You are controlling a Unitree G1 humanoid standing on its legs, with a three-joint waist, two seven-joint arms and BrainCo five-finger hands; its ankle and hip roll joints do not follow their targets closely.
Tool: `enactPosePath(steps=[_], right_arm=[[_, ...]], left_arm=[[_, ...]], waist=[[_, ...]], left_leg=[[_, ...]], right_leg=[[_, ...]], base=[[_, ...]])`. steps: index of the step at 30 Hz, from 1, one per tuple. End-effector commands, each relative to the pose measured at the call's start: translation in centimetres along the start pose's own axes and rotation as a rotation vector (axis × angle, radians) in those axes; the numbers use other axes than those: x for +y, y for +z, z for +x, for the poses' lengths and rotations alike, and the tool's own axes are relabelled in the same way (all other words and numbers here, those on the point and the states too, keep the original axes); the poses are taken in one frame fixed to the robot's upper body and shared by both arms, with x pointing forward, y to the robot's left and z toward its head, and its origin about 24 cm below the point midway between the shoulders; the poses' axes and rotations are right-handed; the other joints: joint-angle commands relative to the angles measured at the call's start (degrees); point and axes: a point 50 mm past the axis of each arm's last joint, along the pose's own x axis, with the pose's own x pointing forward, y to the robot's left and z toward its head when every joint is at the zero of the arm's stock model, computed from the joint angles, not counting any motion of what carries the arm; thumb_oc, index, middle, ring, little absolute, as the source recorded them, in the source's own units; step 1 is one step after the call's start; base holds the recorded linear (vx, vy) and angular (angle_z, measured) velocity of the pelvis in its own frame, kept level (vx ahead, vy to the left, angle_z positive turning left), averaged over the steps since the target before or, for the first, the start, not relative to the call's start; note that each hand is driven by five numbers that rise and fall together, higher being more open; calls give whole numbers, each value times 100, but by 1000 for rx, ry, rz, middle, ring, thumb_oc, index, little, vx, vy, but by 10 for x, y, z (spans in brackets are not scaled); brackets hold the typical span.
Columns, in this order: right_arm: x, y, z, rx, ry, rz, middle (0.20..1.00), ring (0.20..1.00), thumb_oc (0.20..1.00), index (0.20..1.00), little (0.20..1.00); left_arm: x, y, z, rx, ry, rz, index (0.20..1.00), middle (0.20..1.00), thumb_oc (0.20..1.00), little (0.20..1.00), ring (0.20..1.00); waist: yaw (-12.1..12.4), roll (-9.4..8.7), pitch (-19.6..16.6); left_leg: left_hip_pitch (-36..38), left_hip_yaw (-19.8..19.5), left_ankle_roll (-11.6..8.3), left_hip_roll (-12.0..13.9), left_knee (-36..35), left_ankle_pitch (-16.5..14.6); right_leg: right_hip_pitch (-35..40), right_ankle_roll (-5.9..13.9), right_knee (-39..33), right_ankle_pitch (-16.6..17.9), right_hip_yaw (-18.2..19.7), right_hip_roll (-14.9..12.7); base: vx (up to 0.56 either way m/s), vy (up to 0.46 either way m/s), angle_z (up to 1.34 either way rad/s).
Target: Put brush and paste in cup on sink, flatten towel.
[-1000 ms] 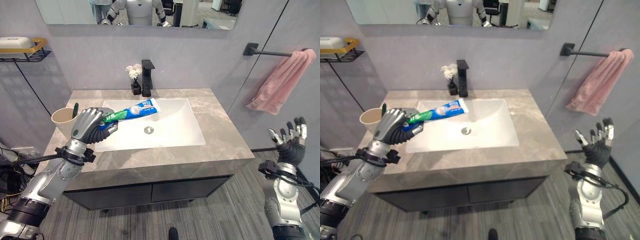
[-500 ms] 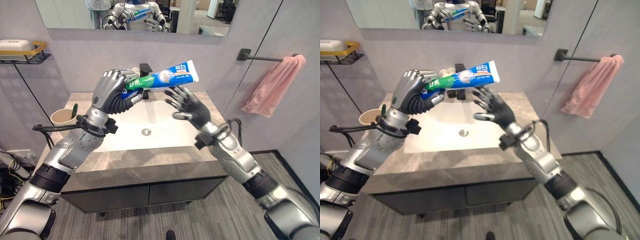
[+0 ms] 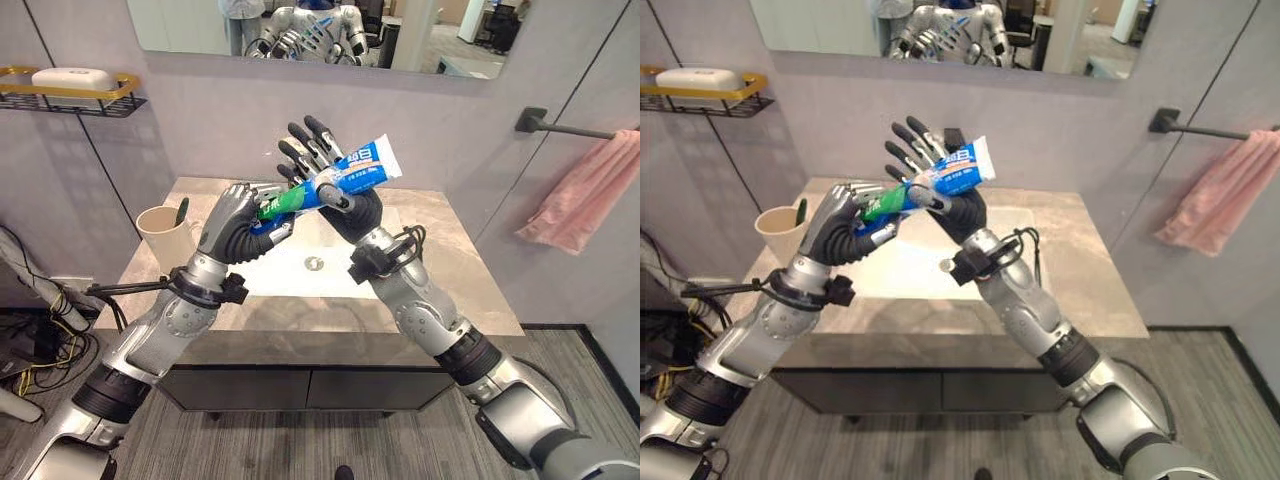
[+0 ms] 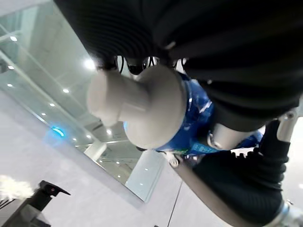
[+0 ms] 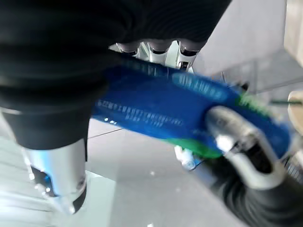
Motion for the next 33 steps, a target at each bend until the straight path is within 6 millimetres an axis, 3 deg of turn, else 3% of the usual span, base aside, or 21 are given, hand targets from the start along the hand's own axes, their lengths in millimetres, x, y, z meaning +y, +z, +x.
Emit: enactPosePath(steps=[1, 4, 5, 6, 10, 11, 12, 13, 14, 25, 31, 32, 33], right_arm=[[23, 33, 31, -172, 104, 6, 1000, 1000, 1000, 1000, 1000], [26, 32, 33, -183, 97, 24, 1000, 1000, 1000, 1000, 1000], [27, 32, 34, -193, 91, 33, 758, 758, 758, 758, 758], [28, 30, 35, -193, 83, 52, 200, 200, 200, 200, 200], [29, 28, 35, -193, 71, 61, 200, 200, 200, 200, 200], [29, 29, 35, -204, 60, 63, 200, 200, 200, 200, 200], [27, 29, 36, -218, 42, 69, 200, 200, 200, 200, 200], [28, 29, 36, -218, 41, 69, 200, 200, 200, 200, 200], [26, 31, 37, -231, 23, 65, 200, 200, 200, 200, 200], [18, 57, 53, -357, -119, -80, 200, 200, 200, 200, 200], [15, 103, 69, -469, -160, -262, 200, 200, 200, 200, 200], [15, 121, 72, -493, -150, -349, 200, 200, 200, 200, 200], [12, 128, 70, -502, -159, -387, 200, 200, 200, 200, 200]], left_arm=[[11, 16, 19, -106, 52, -25, 200, 200, 200, 200, 200], [10, 14, 16, -89, 53, -33, 200, 200, 200, 200, 200], [9, 12, 14, -77, 58, -37, 200, 200, 200, 200, 200], [8, 11, 13, -66, 56, -43, 200, 200, 200, 200, 200], [6, 8, 8, -37, 67, -55, 200, 200, 200, 200, 200], [5, 7, 6, -25, 73, -58, 310, 310, 310, 310, 310], [4, 6, 4, -14, 76, -63, 580, 580, 580, 580, 580], [4, 6, 4, -13, 76, -63, 580, 580, 580, 580, 580], [5, 5, 3, -8, 84, -65, 1000, 1000, 1000, 1000, 1000], [16, -3, -27, 101, 184, -110, 1000, 1000, 1000, 1000, 1000], [23, -17, -96, 339, 179, -172, 1000, 1000, 1000, 1000, 1000], [22, -29, -121, 477, 168, -205, 1000, 1000, 1000, 1000, 1000], [20, -33, -131, 534, 179, -242, 1000, 1000, 1000, 1000, 1000]], waist=[[115, -113, -6], [146, -139, 7], [162, -150, 15], [184, -166, 22], [212, -190, 38], [221, -188, 45], [241, -187, 55], [240, -188, 55], [256, -192, 68], [569, -288, 226], [1073, -391, 394], [1236, -427, 450], [1289, -452, 469]], left_leg=[[-76, -359, -103, 136, 27, -52], [-93, -367, -98, 127, 27, -47], [-103, -367, -95, 121, 27, -48], [-107, -373, -91, 120, 27, -52], [-116, -376, -77, 115, 27, -53], [-116, -382, -70, 110, 27, -57], [-119, -392, -64, 104, 27, -56], [-119, -392, -63, 104, 27, -56], [-124, -402, -58, 100, 27, -54], [-341, -671, -21, 32, 27, 5], [-629, -1032, 11, -54, 27, 112], [-690, -1145, 21, -67, 27, 120], [-761, -1206, 30, -95, 27, 166]], right_leg=[[458, 429, 140, -389, 72, -376], [454, 433, 126, -375, 58, -382], [454, 435, 117, -369, 52, -387], [456, 433, 107, -361, 51, -391], [460, 442, 104, -357, 30, -407], [457, 443, 105, -357, 27, -411], [455, 444, 107, -357, 19, -414], [456, 444, 108, -358, 19, -415], [456, 445, 112, -356, 18, -419], [408, 439, 148, -378, -206, -479], [388, 467, 91, -345, -510, -523], [401, 477, 93, -365, -623, -528], [377, 484, 84, -335, -681, -540]], base=[[-3, 4, 11], [1, 1, 2], [0, 0, 0], [0, 0, 0], [0, 0, 0], [0, 0, 0], [0, 0, 0], [0, 0, 0], [0, 0, 0], [9, 8, 10], [23, -1, 22], [20, -8, 25], [18, -6, 35]])
